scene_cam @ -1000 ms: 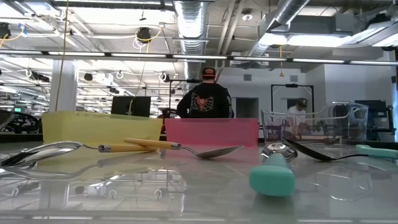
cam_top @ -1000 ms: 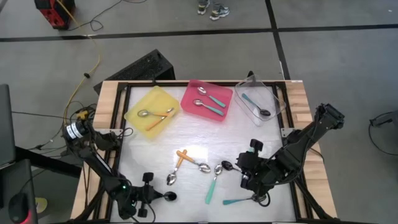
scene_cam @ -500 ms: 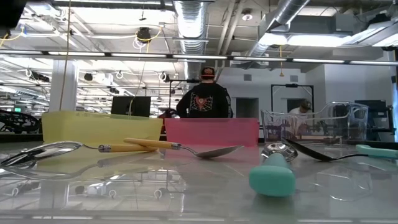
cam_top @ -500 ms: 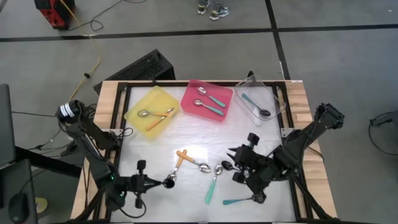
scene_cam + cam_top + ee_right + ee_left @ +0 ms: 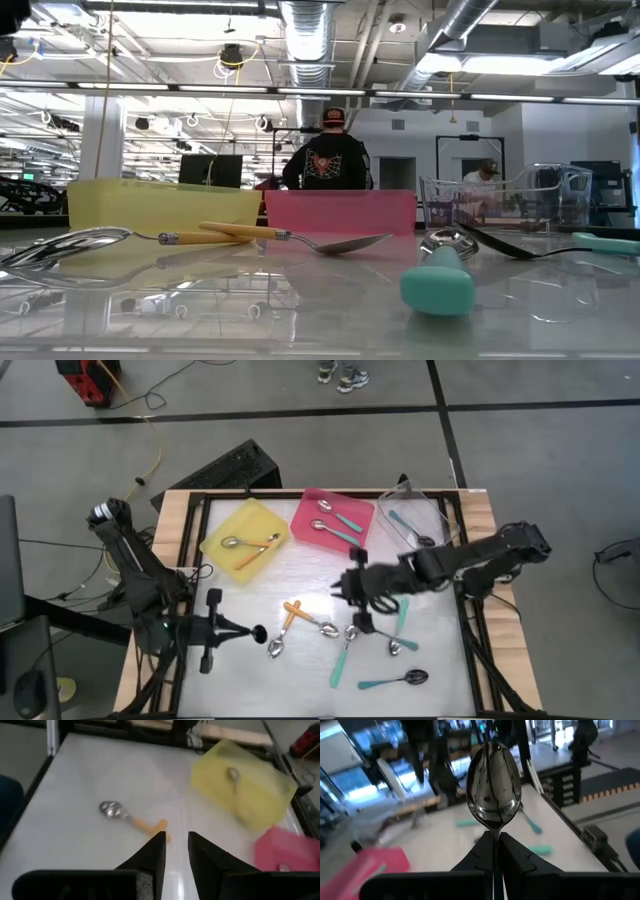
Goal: Sort silverware by color (type)
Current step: Put the blue spoon into the transparent bin
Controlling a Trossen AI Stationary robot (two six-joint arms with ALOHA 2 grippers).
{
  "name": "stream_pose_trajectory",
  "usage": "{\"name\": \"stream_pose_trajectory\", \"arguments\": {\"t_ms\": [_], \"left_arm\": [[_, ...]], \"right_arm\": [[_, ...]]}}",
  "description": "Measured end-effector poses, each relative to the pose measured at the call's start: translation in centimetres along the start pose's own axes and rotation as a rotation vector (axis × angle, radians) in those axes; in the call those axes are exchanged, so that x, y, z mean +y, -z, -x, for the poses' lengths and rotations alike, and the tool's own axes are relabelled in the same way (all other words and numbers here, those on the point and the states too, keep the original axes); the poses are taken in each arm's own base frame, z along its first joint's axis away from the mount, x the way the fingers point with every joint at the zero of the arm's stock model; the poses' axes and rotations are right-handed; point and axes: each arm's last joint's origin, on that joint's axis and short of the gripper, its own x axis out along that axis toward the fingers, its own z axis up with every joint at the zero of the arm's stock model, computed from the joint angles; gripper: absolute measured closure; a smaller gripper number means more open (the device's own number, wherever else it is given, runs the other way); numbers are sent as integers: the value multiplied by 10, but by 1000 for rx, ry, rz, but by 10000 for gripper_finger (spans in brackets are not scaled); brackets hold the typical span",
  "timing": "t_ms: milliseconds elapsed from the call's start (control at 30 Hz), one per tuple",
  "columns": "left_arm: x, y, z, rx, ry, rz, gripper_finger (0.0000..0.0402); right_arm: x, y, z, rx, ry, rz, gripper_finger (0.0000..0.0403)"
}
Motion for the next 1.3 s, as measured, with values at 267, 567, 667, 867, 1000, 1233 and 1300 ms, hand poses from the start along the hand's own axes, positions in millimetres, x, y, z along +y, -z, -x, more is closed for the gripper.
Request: {"name": "stream_pose_trajectory", "arguments": {"t_ms": [267,567,667,867,1000,1233,1300], "left_arm": [[11,-7,-1,-42,58,-74,401],[36,-7,-25,-85,158,-91,401],[47,6,-35,-142,170,-71,401],[70,39,-40,-312,125,24,401],[77,54,-39,-446,154,96,401],[78,65,-40,-520,128,123,401],[78,66,-42,-518,122,121,401]], "right_arm": [[-23,52,-36,-269,-45,-55,294],[-21,89,-26,-571,-153,-135,294],[-17,91,-27,-589,-149,-118,294],[-12,91,-38,-635,-92,-135,292],[-10,96,-55,-653,4,-133,262],[-12,94,-95,-724,71,-160,154],[-12,86,-107,-727,81,-141,132]]}}
